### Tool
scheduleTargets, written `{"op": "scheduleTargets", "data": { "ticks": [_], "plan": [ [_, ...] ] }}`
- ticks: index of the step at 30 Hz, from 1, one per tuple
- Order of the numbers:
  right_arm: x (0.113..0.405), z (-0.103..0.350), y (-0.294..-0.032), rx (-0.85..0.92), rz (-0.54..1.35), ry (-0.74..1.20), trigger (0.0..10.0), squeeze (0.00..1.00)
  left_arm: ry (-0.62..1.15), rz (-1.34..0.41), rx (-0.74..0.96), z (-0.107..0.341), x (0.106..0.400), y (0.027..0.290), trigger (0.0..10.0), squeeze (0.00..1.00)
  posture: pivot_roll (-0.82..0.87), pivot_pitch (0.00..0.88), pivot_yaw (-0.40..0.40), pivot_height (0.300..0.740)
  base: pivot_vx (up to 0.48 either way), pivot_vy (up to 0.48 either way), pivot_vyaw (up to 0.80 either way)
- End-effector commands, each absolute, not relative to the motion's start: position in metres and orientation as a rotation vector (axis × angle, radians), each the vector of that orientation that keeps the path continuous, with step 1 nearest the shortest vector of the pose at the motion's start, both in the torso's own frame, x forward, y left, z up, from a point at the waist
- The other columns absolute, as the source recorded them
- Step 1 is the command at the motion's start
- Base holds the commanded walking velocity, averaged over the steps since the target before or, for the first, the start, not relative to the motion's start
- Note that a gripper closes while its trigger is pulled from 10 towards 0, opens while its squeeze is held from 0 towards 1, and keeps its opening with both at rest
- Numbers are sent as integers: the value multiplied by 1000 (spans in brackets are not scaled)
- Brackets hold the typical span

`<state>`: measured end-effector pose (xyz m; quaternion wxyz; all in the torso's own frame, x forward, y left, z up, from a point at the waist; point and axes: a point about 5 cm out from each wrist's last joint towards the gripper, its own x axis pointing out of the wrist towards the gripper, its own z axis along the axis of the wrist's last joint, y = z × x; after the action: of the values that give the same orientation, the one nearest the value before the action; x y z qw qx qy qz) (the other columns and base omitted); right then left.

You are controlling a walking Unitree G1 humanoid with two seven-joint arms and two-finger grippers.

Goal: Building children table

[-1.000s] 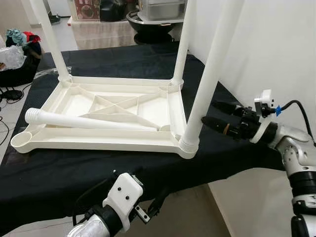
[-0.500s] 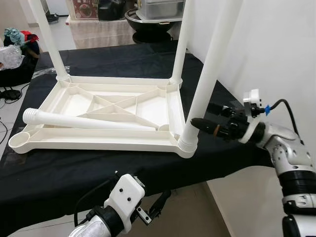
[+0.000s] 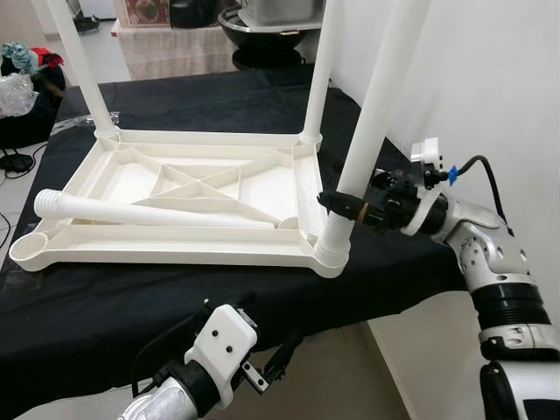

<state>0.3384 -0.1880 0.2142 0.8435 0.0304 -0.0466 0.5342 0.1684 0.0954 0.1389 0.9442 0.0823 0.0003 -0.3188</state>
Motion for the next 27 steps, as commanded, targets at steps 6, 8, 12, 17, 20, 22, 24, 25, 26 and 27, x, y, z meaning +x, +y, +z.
{"op": "scheduleTargets", "data": {
  "ticks": [6,8,12,17,20,22,24,25,26,27],
  "plan": [
    [340,217,-179,41,1150,-92,10000,0,-10,-648,170,140,167,94,10000,0,70,88,-61,740,0,0,0],
    [340,217,-178,42,1150,-91,10000,0,-14,-644,170,141,167,94,10000,0,70,88,-61,740,0,0,0],
    [340,216,-175,43,1155,-84,10000,0,-16,-641,170,141,168,95,10000,0,72,90,-62,740,0,0,0],
    [341,215,-173,46,1153,-81,10000,0,-15,-641,171,141,168,95,10000,0,72,90,-62,740,0,0,0],
    [341,215,-173,46,1152,-80,9529,0,-15,-641,172,141,168,95,10000,0,72,91,-62,740,0,0,0],
    [341,215,-173,46,1150,-78,8667,0,-15,-642,172,141,168,95,10000,0,71,90,-62,740,0,0,0],
    [342,214,-174,42,1145,-76,0,0,-14,-641,173,141,168,95,10000,0,72,92,-63,740,0,0,0],
    [342,214,-174,42,1145,-76,0,0,-14,-641,173,141,168,95,10000,0,72,92,-63,740,0,0,0],
    [342,214,-174,45,1142,-77,0,0,-14,-641,173,141,168,95,10000,0,72,92,-63,740,0,0,0],
    [341,215,-174,46,1147,-78,0,0,-13,-642,173,141,168,95,10000,0,71,92,-62,740,0,0,0]
  ]
}}
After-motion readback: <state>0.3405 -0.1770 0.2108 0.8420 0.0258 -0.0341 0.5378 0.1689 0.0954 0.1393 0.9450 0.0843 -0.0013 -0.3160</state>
